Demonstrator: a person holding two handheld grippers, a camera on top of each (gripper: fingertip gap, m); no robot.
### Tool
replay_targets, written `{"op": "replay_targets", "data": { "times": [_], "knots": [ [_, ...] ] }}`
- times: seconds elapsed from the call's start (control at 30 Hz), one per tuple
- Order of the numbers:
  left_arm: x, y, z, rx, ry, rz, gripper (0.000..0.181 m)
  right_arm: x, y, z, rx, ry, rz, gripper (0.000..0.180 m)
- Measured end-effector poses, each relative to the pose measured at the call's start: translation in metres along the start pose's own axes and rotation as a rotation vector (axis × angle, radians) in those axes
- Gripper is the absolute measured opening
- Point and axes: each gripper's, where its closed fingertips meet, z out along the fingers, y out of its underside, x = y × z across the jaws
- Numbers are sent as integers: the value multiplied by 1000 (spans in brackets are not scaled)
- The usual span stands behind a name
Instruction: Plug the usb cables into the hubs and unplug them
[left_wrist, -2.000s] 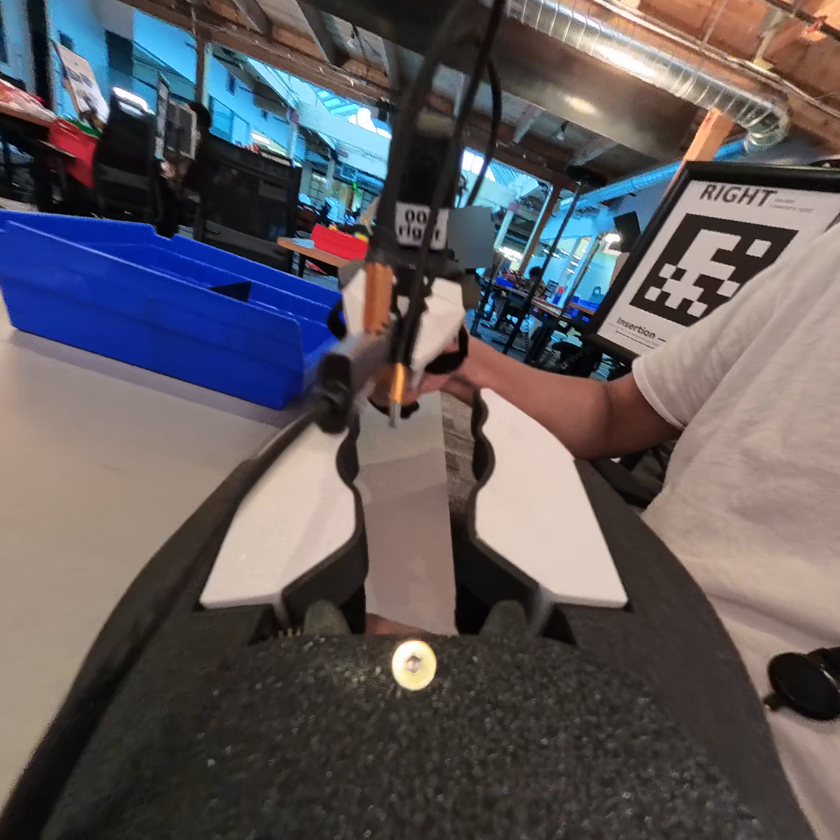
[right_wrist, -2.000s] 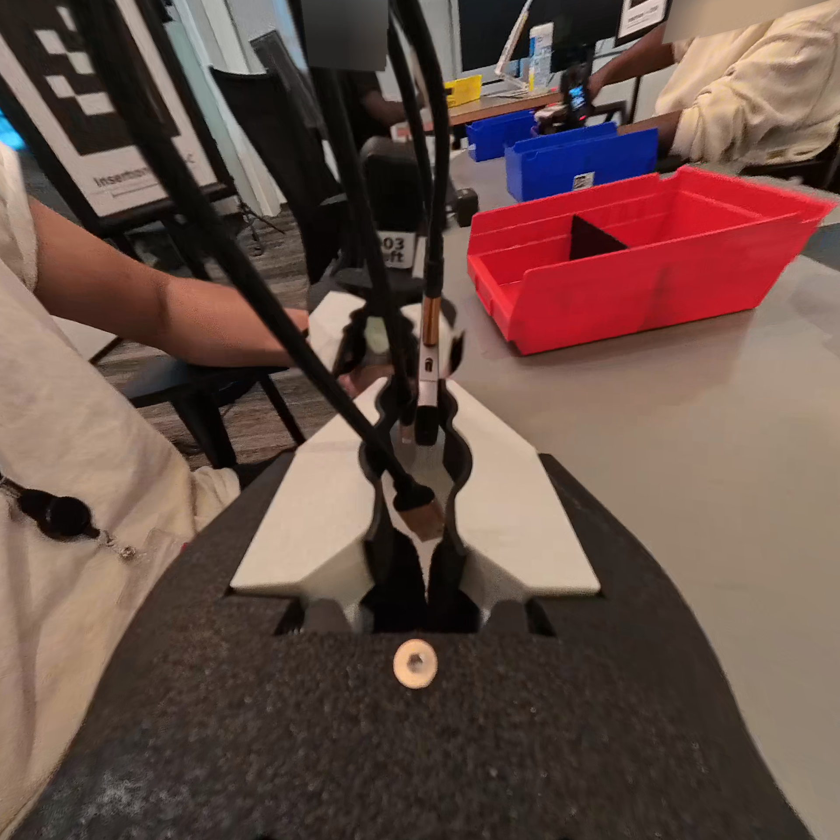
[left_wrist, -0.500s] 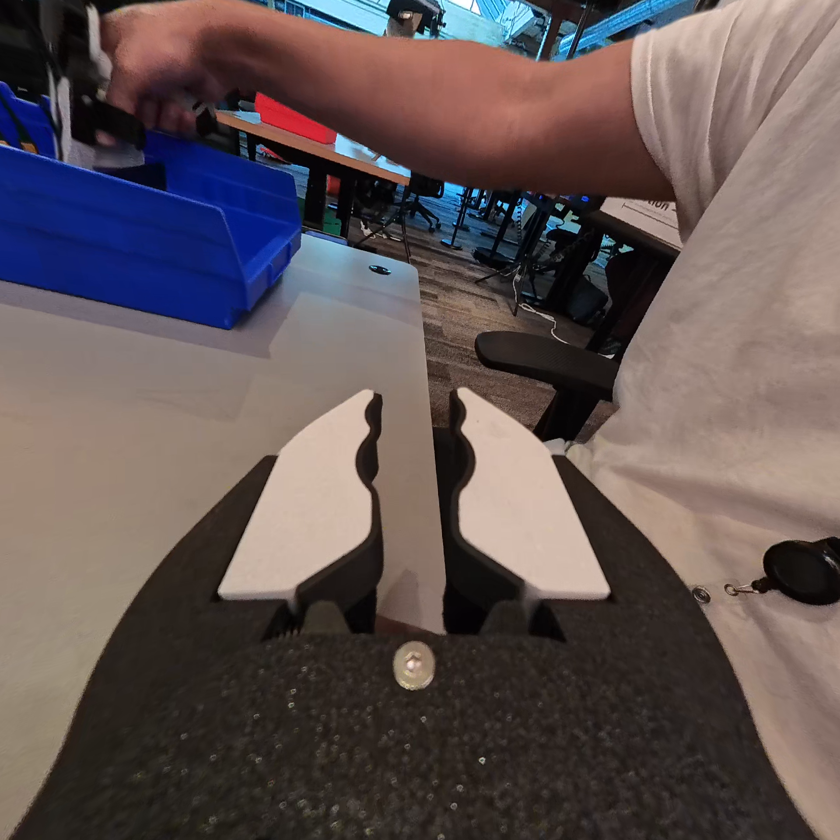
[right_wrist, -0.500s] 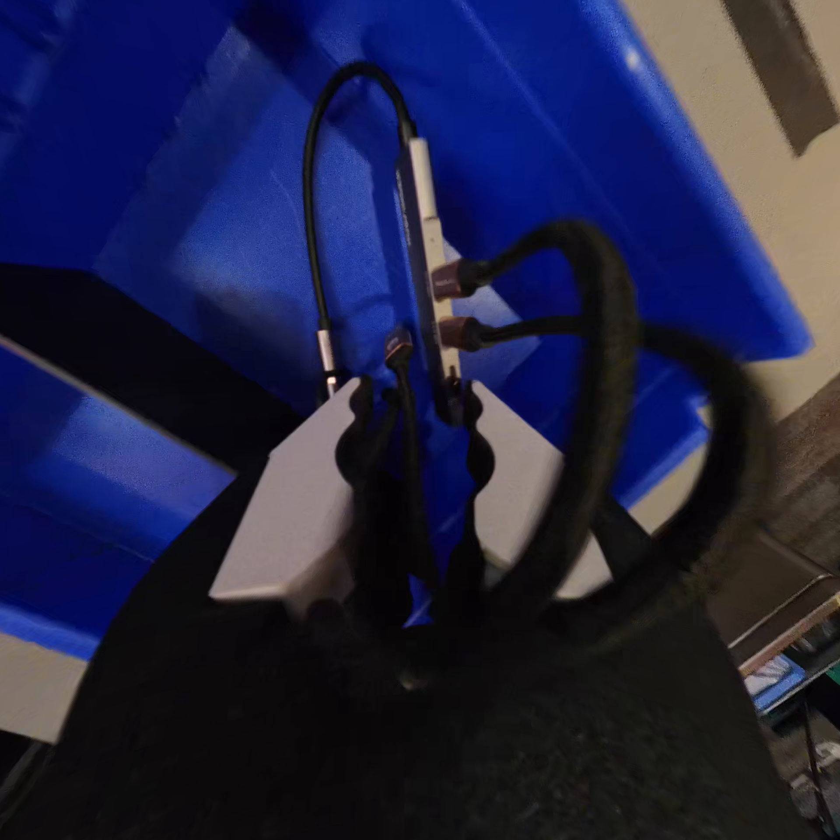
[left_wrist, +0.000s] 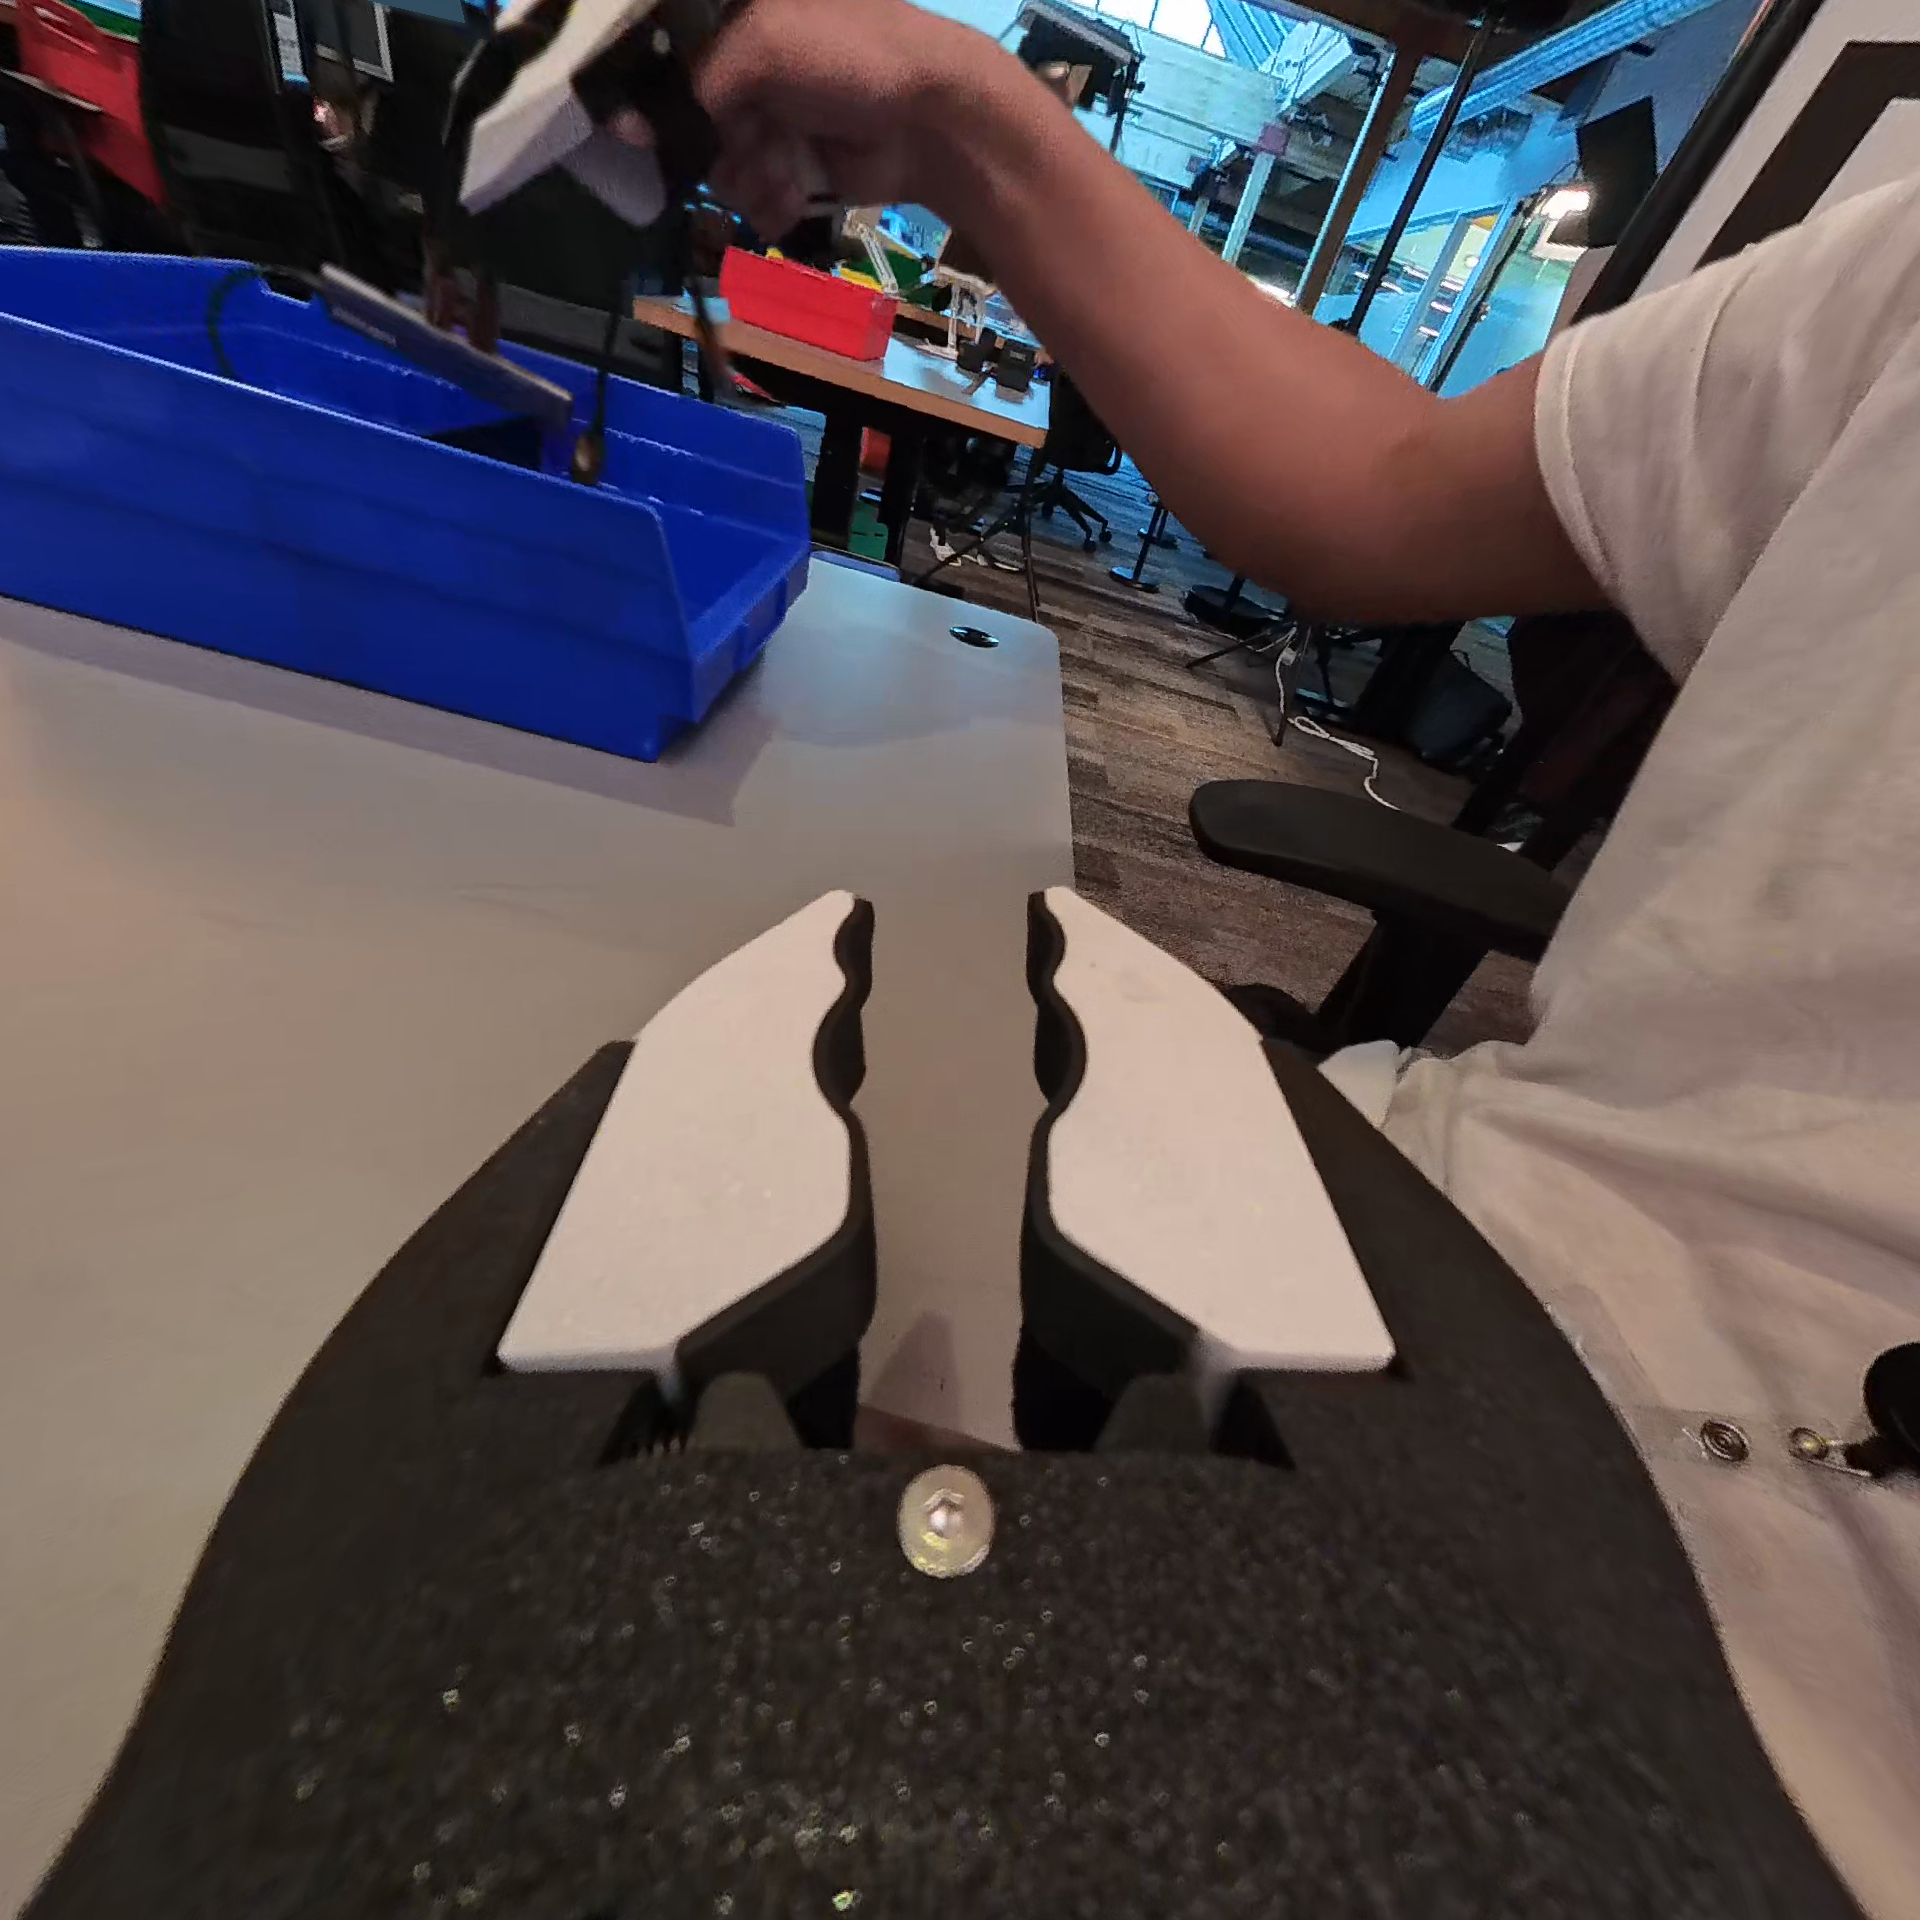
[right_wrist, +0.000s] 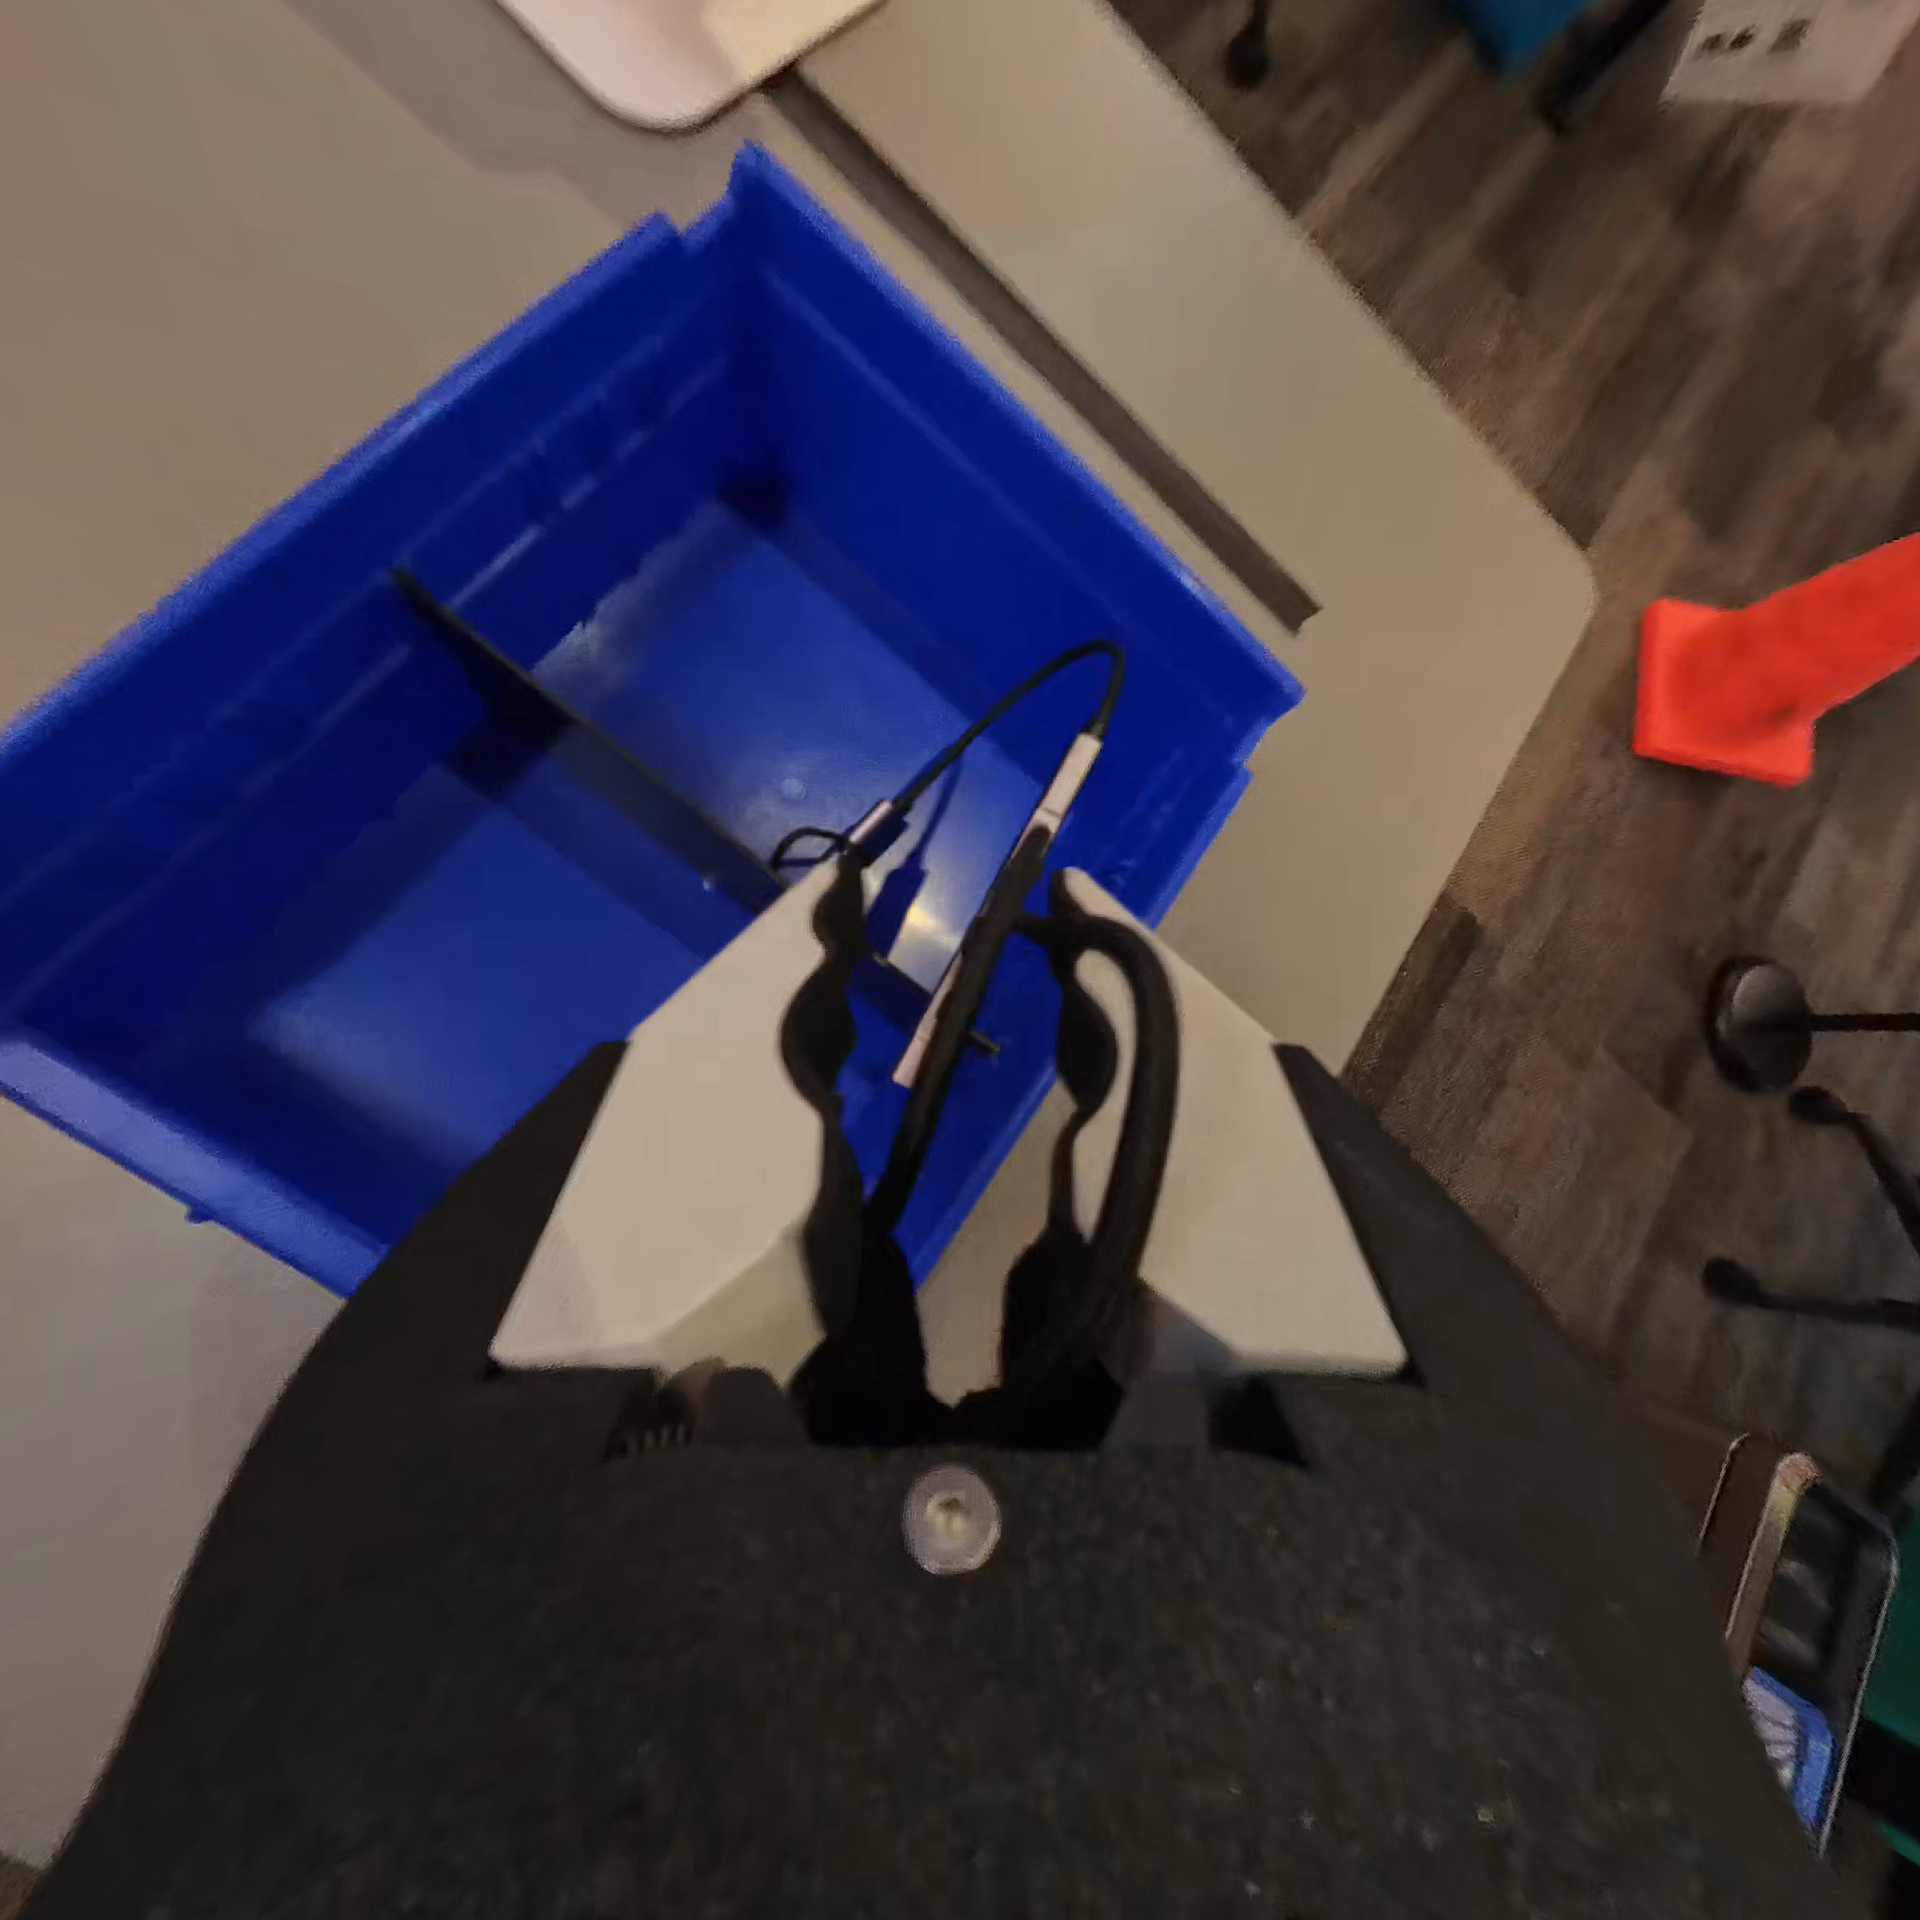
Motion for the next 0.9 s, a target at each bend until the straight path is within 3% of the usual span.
{"op": "replay_targets", "data": {
  "times": [0.07, 0.3, 0.4, 0.63, 0.77, 0.9],
  "knots": [
    [0, 0, 4, -7, 4, -6, 28, 0, -6, 10, 1, -28, -28, 6],
    [2, 6, 10, -44, 4, 5, 28, 2, -70, 27, 35, -84, -109, 3],
    [-1, 4, 7, -24, -1, -15, 28, -20, -95, 37, 106, -201, -205, 2],
    [-4, 3, 0, -12, -18, -19, 27, 21, -49, 111, -129, -202, -95, 3],
    [-2, 4, 0, -18, -10, -19, 27, 28, -92, 86, -5, -268, 8, 2],
    [-1, 4, 0, -21, 4, -30, 27, 17, -104, 60, -64, -358, -22, 2]
  ]
}}
